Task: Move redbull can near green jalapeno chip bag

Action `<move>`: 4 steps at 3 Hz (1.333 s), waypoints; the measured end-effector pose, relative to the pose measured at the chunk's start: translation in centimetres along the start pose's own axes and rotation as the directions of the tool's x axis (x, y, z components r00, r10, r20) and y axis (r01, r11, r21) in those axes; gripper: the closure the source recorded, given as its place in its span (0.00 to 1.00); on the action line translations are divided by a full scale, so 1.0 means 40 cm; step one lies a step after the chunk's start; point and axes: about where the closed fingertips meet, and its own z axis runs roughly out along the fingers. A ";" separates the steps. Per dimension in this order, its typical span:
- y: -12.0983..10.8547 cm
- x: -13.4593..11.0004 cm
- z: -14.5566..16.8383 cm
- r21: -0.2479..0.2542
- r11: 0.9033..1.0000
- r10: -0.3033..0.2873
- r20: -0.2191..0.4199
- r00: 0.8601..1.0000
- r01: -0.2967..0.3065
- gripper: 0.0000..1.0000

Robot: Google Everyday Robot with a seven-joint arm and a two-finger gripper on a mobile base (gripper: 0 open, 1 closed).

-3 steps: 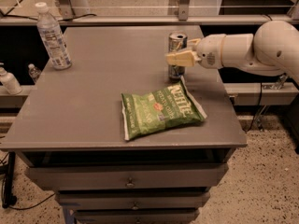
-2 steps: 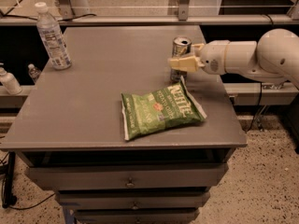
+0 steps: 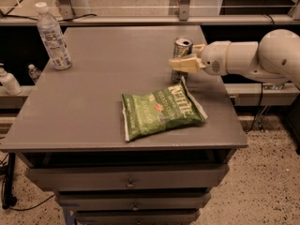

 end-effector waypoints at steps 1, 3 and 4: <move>0.000 -0.002 -0.001 0.000 1.000 0.000 0.000 1.000 0.000 0.36; 0.008 0.035 -0.015 -0.014 0.999 -0.031 -0.001 1.000 0.031 0.00; 0.007 0.040 -0.039 -0.004 0.999 -0.037 -0.003 0.999 0.037 0.00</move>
Offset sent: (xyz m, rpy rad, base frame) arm -0.0083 -0.0150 -0.0184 -0.0221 -0.0295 0.0288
